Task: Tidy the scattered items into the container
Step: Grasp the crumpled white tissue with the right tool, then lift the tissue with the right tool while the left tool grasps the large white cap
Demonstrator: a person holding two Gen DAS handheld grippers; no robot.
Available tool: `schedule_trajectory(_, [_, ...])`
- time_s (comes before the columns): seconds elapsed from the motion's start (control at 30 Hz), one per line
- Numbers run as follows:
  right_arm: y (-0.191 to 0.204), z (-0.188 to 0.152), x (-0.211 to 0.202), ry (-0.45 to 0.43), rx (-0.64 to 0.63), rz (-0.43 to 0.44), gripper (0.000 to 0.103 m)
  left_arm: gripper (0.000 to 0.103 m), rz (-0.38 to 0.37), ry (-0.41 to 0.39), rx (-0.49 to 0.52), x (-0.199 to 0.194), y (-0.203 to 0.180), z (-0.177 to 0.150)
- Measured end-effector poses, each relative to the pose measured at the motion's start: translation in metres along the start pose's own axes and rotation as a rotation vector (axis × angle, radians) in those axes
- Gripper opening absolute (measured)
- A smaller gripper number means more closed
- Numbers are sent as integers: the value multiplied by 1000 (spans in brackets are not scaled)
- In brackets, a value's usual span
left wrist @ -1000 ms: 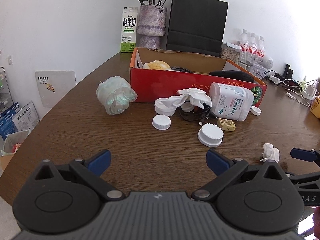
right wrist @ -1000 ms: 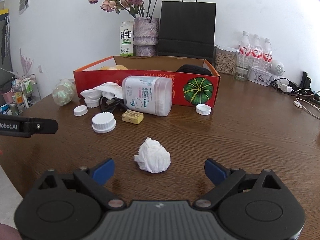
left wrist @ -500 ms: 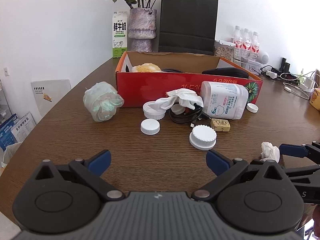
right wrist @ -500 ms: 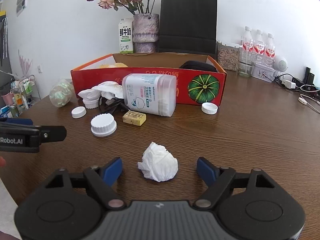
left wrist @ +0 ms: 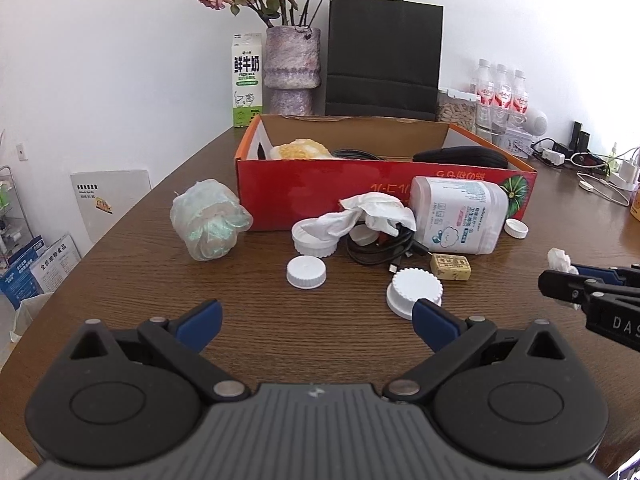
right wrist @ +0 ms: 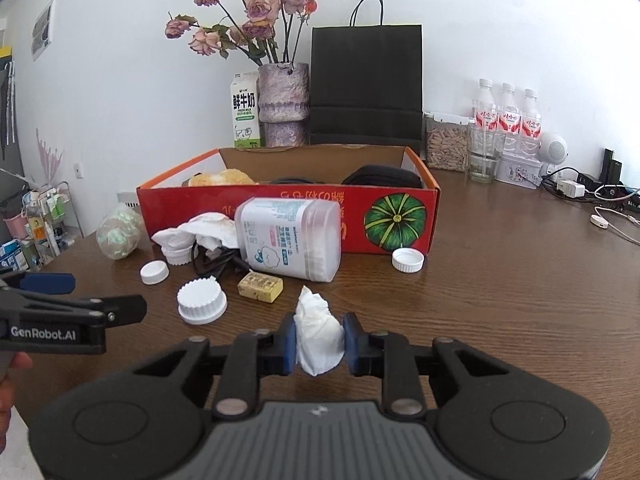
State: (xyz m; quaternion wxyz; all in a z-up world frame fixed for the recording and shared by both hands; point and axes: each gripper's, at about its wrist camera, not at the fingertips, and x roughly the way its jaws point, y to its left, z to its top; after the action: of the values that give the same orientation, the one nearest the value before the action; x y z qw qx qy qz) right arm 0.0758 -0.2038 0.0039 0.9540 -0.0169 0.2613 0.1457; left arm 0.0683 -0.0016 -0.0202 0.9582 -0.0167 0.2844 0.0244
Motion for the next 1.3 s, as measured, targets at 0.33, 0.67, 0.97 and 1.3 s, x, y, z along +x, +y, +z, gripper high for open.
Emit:
schedule_trajectory(0.33, [-6, 21, 10, -30, 44, 5, 23, 103, -7, -15, 7, 3, -2, 8])
schedule_trajectory(0.67, [-13, 18, 22, -8, 59, -32, 23, 103, -47, 13, 44, 28, -35, 11])
schedule_trajectory(0.97, [-20, 5, 36, 20, 96, -28, 23, 97, -17, 11, 50, 40, -45, 8])
schedule_trajectory(1.3, [-18, 0, 39, 44, 109, -13, 23, 83, -23, 21, 60, 43, -49, 6])
